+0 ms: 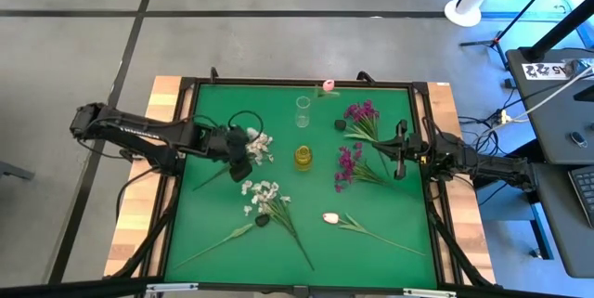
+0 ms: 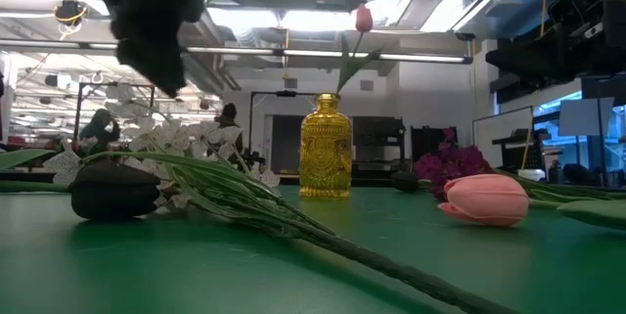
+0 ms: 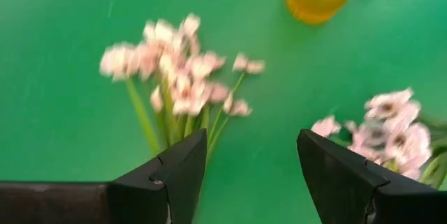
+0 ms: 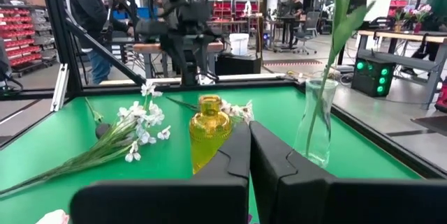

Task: Sort flowers into vase by color
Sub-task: Put the top white flowers into the transparent vase

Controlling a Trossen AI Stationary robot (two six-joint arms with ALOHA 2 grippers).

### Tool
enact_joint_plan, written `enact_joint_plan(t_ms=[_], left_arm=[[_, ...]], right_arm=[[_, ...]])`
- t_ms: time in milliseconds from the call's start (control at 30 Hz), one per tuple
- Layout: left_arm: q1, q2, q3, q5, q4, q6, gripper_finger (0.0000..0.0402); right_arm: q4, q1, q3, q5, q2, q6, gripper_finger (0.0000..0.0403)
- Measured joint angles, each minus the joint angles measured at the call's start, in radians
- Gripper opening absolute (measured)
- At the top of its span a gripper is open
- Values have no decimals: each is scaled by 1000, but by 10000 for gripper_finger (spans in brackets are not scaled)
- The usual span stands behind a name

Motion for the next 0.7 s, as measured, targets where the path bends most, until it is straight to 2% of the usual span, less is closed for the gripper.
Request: enact_joint_plan(t_ms=[333, 567, 700], left_arm=[[-47, 0, 0, 20, -174, -234, 220], [-49, 0, 0, 24, -231, -291, 220], [-49, 0, 0, 25, -251, -314, 220]], right_arm=[[18, 0, 1, -8, 0, 18, 1], [17, 0, 1, -8, 0, 128, 1], [17, 0, 1, -9, 0, 134, 1]])
